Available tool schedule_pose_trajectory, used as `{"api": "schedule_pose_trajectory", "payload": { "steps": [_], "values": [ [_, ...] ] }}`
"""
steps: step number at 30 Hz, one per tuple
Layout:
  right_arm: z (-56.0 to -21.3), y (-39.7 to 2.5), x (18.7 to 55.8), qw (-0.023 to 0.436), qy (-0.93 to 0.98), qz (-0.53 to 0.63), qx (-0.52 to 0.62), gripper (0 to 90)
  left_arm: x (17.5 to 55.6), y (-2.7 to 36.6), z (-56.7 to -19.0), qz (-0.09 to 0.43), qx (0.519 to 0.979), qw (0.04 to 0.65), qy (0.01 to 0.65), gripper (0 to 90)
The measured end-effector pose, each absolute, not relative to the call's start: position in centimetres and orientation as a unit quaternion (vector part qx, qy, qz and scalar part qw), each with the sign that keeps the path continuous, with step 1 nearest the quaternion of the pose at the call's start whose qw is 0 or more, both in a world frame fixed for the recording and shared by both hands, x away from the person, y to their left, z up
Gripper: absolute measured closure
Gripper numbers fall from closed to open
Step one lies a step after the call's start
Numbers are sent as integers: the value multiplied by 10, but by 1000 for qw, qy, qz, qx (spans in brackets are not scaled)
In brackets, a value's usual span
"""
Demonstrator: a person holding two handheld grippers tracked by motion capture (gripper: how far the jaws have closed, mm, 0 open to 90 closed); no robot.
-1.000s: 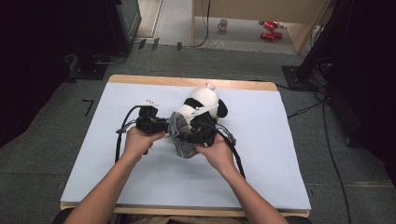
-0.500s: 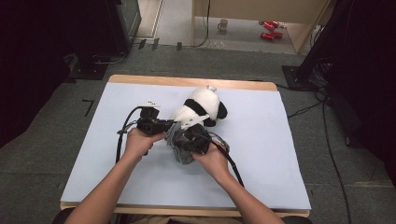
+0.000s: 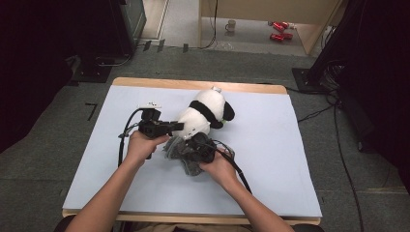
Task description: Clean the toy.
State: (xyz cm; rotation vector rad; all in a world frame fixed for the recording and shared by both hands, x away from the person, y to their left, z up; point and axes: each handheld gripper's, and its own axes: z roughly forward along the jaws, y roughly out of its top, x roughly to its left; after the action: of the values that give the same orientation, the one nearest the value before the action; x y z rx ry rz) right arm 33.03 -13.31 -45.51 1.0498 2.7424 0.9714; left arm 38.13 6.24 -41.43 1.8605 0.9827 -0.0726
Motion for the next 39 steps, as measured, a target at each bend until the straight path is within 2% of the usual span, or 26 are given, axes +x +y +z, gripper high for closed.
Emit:
{"api": "schedule_pose_trajectory", "payload": {
  "steps": [4,6,10,16,30,36,39],
  "values": [
    [-431,-121,318,22,894,328,304,778,382,63,-414,-32,769,492,407,809],
    [-416,-113,310,36,900,331,282,778,381,61,-414,-28,772,489,405,808],
    [-405,-111,308,64,897,331,285,778,379,59,-413,-39,772,490,403,807],
    [-416,-121,322,104,882,327,323,777,373,45,-412,-40,787,480,386,808],
    [-435,-134,329,87,891,308,322,781,377,47,-417,-49,789,470,393,813],
    [-443,-137,331,93,902,268,325,780,382,61,-413,-56,769,487,409,815],
    [-449,-146,337,75,897,266,346,779,384,67,-414,-58,765,490,414,815]
  ]
}}
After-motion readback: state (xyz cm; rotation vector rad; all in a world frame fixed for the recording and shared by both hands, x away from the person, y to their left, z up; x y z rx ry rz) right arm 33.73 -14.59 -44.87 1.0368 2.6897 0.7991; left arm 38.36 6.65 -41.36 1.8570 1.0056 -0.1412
